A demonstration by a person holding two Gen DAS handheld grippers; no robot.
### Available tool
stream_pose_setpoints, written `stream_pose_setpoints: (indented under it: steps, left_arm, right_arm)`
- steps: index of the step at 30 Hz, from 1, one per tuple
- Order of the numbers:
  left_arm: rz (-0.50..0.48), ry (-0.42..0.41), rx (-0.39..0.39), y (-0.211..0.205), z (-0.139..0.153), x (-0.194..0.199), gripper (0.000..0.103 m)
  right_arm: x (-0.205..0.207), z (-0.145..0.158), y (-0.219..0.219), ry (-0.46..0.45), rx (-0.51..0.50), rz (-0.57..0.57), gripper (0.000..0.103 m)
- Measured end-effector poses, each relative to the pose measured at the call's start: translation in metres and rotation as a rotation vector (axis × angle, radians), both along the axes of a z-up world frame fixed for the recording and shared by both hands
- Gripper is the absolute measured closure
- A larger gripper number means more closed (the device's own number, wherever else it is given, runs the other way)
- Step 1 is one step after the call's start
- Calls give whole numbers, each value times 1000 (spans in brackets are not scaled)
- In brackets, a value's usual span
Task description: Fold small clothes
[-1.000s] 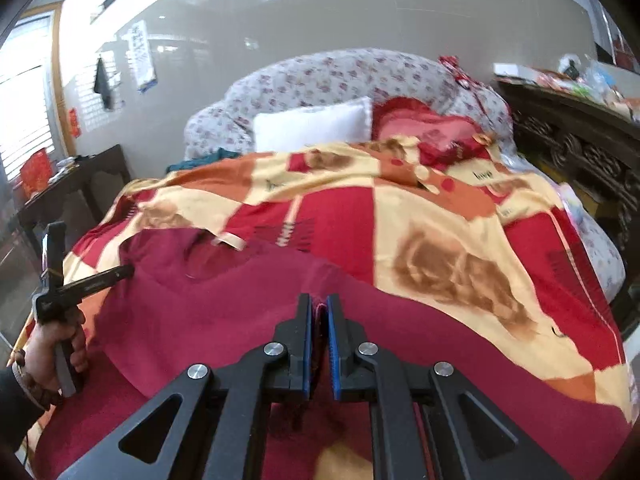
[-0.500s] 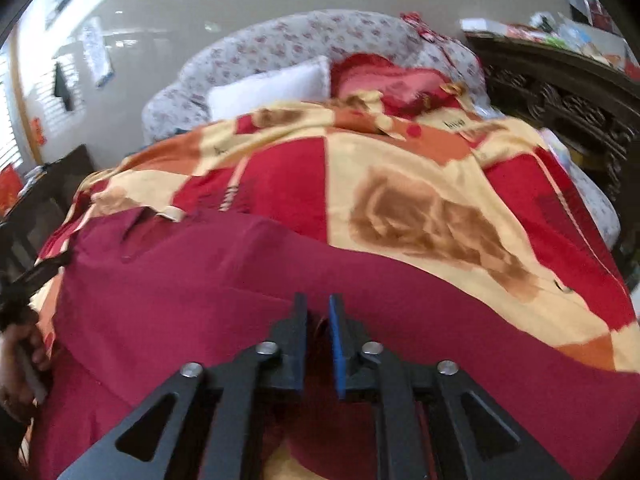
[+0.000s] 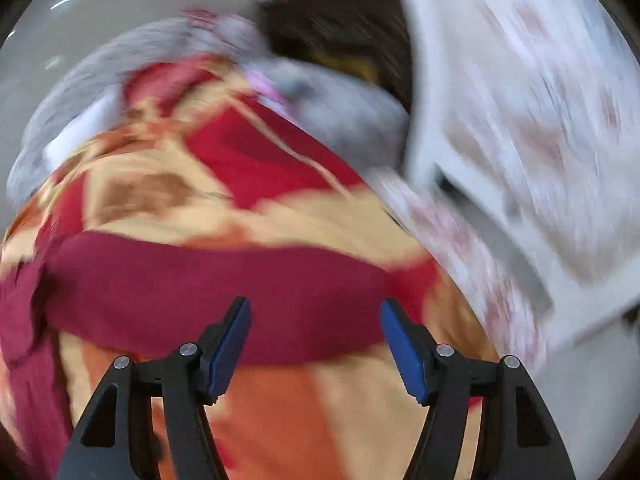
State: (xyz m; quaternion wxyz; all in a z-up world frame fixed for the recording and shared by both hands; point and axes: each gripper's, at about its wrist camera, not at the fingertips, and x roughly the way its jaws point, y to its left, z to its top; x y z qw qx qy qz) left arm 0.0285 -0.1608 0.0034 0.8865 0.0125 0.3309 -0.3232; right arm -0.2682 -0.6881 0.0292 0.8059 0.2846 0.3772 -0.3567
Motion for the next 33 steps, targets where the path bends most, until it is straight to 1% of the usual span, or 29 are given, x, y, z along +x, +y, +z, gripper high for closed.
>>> stream_pose_setpoints:
  steps: [1, 2, 3, 4, 6, 7, 9, 10, 11, 12, 13, 14, 15, 16, 18, 19, 20, 21, 22, 24, 25, 27, 28, 30, 31, 33]
  left_arm:
    - [9, 0, 24, -3, -10, 0, 28]
    - [19, 46, 56, -6, -19, 5, 28]
    - [31, 71, 64, -6, -21, 8, 28]
    - [52, 79, 50, -3, -22, 11, 28]
    - [59, 108, 20, 3, -23, 15, 26]
    - [58, 123, 9, 5, -24, 17, 26]
    - [72, 141, 1, 7, -26, 20, 25]
    - [72, 142, -1, 8, -26, 19, 25]
    - [72, 137, 2, 7, -26, 19, 25]
    - [72, 130, 9, 6, -26, 18, 25]
    - [70, 127, 13, 5, -26, 18, 24]
    - [69, 127, 16, 5, -26, 18, 24]
    - [69, 128, 16, 6, -27, 17, 23]
    - [69, 131, 14, 6, -27, 17, 23]
    - [73, 135, 5, 8, -27, 18, 23]
    - [79, 135, 0, 10, -27, 19, 23]
    - [82, 136, -4, 10, -27, 19, 23]
    - [84, 137, -12, 12, -26, 20, 23]
    - [88, 139, -21, 14, -26, 20, 23]
    - [98, 149, -45, 19, -26, 22, 23]
    - [105, 156, -62, 23, -27, 23, 23]
    - [127, 169, -111, 34, -26, 24, 23]
    - [140, 172, -124, 38, -26, 25, 23]
    - [200, 177, -175, 53, -25, 27, 23]
    - [221, 178, -200, 60, -24, 28, 23]
    - [309, 170, -245, 80, -23, 28, 22]
  right_arm:
    - [-13, -11, -17, -19, 71, -30, 32]
    - [-19, -19, -26, -34, 117, -42, 32]
    - [-23, -28, -34, -51, 163, -53, 32]
    - [-28, -37, -41, -78, 209, -79, 32]
    - [-31, -48, -45, -140, 260, -112, 32]
    - [-33, -57, -47, -209, 319, -127, 32]
    - [-32, -66, -47, -314, 393, -129, 33]
    - [-28, -67, -44, -334, 400, -122, 39]
    - [-25, -66, -42, -350, 408, -107, 41]
    - [-23, -64, -39, -349, 406, -98, 49]
    - [-21, -56, -35, -327, 372, -101, 64]
    - [-21, -52, -35, -325, 356, -98, 73]
    - [-21, -46, -33, -324, 342, -91, 86]
    - [-20, -34, -29, -303, 302, -83, 90]
    - [-11, -16, -24, -253, 221, -60, 91]
    - [-4, 1, -15, -222, 162, -40, 92]
    - [2, 11, -10, -212, 130, -26, 92]
    - [15, 30, 3, -209, 85, 3, 93]
    - [25, 42, 10, -216, 65, 25, 93]
    - [53, 69, 34, -249, 38, 89, 93]
    - [76, 87, 55, -279, 24, 138, 93]
    - [112, 109, 88, -328, 17, 220, 93]
    - [136, 123, 112, -362, 11, 274, 93]
    - [184, 150, 167, -422, 0, 391, 93]
    - [199, 157, 185, -442, -5, 431, 93]
    - [235, 175, 244, -484, -12, 552, 93]
